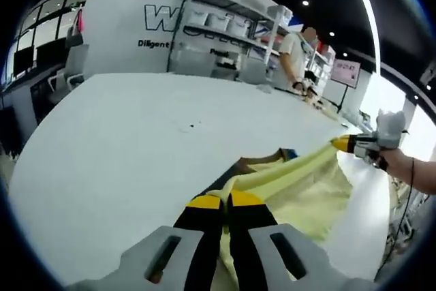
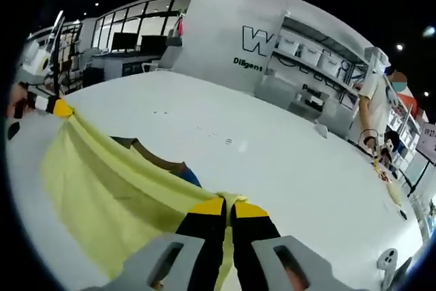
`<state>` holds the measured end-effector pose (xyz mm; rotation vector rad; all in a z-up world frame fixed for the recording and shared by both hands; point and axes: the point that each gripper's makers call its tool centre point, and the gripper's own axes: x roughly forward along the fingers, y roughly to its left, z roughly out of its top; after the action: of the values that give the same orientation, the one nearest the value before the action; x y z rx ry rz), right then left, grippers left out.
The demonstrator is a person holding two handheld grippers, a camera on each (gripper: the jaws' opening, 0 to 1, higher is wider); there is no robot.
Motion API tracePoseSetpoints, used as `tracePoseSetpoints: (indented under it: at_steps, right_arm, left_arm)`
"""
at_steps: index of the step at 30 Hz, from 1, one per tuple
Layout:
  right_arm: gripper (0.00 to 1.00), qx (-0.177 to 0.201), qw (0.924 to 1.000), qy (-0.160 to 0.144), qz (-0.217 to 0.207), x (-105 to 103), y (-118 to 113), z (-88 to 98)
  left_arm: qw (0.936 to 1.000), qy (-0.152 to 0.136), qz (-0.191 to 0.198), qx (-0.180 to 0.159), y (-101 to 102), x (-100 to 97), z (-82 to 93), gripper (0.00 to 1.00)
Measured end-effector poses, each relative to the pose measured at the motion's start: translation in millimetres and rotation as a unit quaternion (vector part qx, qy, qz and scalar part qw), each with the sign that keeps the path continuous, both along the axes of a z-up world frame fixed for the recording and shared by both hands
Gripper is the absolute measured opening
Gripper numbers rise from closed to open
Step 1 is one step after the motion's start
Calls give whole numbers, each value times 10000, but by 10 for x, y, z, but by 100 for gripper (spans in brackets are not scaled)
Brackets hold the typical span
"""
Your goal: Fold the garment on the visible template until the final outline fits inside the template.
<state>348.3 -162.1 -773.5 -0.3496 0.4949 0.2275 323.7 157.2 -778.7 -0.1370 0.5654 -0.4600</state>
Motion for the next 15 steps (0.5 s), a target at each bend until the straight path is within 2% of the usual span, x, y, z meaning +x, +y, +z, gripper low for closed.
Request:
tracePoseSetpoints:
  at_steps: [4, 8, 10, 15]
  right_arm:
    - [0, -36, 9998, 217, 3, 19, -21, -121]
    - [0, -78, 9994, 325, 41, 45, -26, -216]
    - [0, -241, 9987, 422, 180, 101, -18, -277]
    - [0, -108, 9968, 790, 39, 224, -65, -456]
  left_arm:
    - [9997, 81, -138, 157, -12, 70, -113, 0]
    - [9996, 252, -129, 89, -14, 131, -205, 0]
    - [9993, 267, -170, 205, -29, 166, -250, 0]
    - [9978, 514, -231, 351, -55, 222, -401, 0]
